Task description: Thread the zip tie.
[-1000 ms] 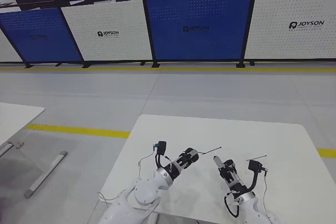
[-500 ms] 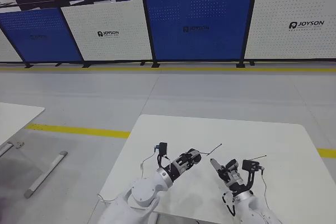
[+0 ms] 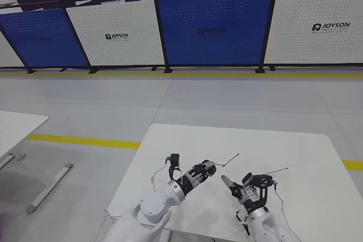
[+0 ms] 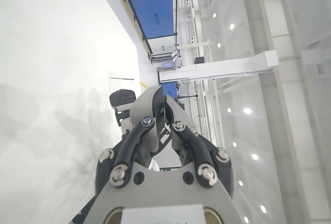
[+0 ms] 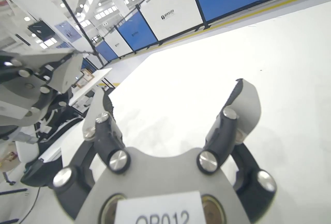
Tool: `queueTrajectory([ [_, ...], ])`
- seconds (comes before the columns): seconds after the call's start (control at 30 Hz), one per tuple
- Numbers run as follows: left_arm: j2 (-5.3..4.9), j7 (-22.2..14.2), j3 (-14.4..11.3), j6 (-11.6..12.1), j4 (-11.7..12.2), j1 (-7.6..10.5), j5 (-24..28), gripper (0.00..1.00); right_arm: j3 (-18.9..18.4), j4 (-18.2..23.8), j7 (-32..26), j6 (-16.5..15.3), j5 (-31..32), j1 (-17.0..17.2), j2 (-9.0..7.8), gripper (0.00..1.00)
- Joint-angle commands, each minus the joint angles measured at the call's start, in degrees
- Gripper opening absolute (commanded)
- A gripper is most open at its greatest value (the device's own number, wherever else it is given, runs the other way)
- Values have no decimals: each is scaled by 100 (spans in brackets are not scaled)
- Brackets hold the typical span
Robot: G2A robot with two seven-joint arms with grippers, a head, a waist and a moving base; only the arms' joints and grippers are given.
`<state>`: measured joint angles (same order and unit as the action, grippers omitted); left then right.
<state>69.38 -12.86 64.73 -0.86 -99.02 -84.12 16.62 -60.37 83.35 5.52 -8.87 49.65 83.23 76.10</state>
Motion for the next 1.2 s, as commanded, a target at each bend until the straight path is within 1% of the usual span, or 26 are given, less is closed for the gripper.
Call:
queueTrajectory([
  [0.0, 6, 55, -74, 69, 14, 30, -190, 0, 63, 28, -2, 123, 194, -16, 10, 100],
  [0.23, 9, 73, -85, 70, 23, 29, -196, 0, 57, 31, -11, 131, 167, -8, 11, 100],
  [0.3, 11, 124, -105, 65, 45, 36, -268, 0, -3, 87, 48, 130, -31, 24, 18, 100],
  [0.37, 16, 150, -128, 77, 61, 41, -276, 0, -60, 109, 33, 52, -228, 60, 19, 100],
  [0.4, 17, 153, -134, 80, 67, 44, -279, 0, -88, 115, 1, 50, -262, 57, 17, 96],
  [0.43, 18, 155, -139, 89, 73, 49, -285, 0, -110, 124, -34, 80, -289, 57, 18, 69],
  [0.47, 18, 160, -140, 100, 77, 54, -309, 0, -114, 133, -69, 97, -304, 56, 19, 48],
  [0.5, 19, 165, -144, 105, 81, 53, -319, 0, -112, 136, -119, 111, -310, 50, 21, 57],
  [0.53, 19, 166, -147, 107, 83, 53, -320, 0, -98, 126, -205, 148, -273, 33, 21, 80],
  [0.57, 19, 163, -150, 108, 83, 54, -326, 0, -77, 133, -269, 203, -237, 7, 27, 91],
  [0.6, 19, 157, -153, 109, 81, 52, -335, 0, -59, 137, -280, 223, -234, -2, 33, 99],
  [0.63, 19, 151, -156, 112, 77, 50, -344, 0, -43, 137, -287, 222, -232, -10, 38, 98],
  [0.7, 17, 140, -157, 112, 71, 47, -364, 0, -15, 139, -281, 213, -195, -28, 46, 89],
  [0.77, 15, 127, -169, 95, 77, 45, -404, 0, 3, 162, -250, 186, -175, -32, 52, 87],
  [0.8, 14, 115, -182, 72, 85, 52, -445, 0, 6, 172, -238, 179, -164, -30, 53, 81],
  [0.83, 15, 117, -193, 65, 89, 55, -453, 0, 9, 184, -236, 174, -152, -31, 55, 71],
  [0.87, 18, 121, -207, 62, 99, 58, -458, 0, 12, 196, -239, 170, -135, -35, 56, 52],
  [0.93, 22, 124, -237, 50, 121, 74, -480, 0, 24, 221, -250, 182, -98, -48, 61, 47],
  [1.03, 27, 121, -268, 43, 136, 90, -505, 0, 42, 251, -251, 207, -59, -68, 70, 45],
  [1.17, 28, 114, -289, 39, 132, 98, -536, 0, 74, 261, -252, 222, -8, -94, 83, 39],
])
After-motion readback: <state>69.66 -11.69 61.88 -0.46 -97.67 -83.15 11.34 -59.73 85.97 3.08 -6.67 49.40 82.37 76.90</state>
